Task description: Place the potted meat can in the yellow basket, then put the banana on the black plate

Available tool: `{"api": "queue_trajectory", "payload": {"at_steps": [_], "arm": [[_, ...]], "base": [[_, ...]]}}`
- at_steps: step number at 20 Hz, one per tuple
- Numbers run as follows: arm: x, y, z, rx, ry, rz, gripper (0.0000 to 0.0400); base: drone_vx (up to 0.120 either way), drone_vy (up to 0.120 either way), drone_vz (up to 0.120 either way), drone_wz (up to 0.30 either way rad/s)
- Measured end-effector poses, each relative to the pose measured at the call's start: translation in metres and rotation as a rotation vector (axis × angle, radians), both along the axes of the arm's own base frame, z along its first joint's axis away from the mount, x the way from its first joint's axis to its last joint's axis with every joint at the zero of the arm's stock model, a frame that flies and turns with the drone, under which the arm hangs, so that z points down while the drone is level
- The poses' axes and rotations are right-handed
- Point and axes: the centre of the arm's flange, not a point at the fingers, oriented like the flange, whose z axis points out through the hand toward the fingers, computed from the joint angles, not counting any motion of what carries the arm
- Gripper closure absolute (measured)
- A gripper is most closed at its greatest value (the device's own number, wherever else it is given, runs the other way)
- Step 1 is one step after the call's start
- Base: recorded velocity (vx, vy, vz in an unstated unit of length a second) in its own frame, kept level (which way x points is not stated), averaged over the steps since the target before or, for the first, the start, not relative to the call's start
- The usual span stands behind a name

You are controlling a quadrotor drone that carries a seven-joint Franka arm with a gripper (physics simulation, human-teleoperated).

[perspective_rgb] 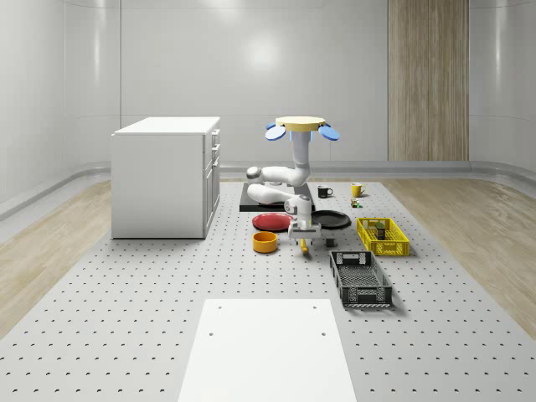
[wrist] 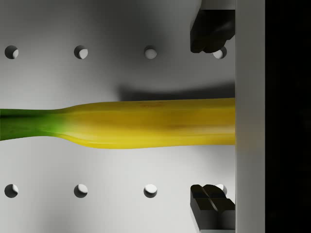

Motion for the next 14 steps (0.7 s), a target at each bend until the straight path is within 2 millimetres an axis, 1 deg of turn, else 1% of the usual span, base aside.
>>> {"api": "queue_trajectory", "payload": {"at_steps": [7,8,9,10,11,12,14], "arm": [[0.0,0.0,0.018,0.0,0.0,0.0,0.0],[0.0,0.0,0.019,0.0,0.0,0.0,0.002],[0.0,0.0,0.021,0.0,0.0,0.0,0.0071],[0.0,0.0,0.021,0.0,0.0,0.0,0.011],[0.0,0.0,0.022,0.0,0.0,0.0,0.0141],[0.0,0.0,0.023,0.0,0.0,0.0,0.0165],[0.0,0.0,0.024,0.0,0.0,0.0,0.0198]], "base": [[0.0,0.0,0.0,0.0],[0.0,0.0,0.0,0.0],[0.0,0.0,0.0,0.0],[0.0,0.0,0.0,0.0],[0.0,0.0,0.0,0.0],[0.0,0.0,0.0,0.0],[0.0,0.0,0.0,0.0]]}}
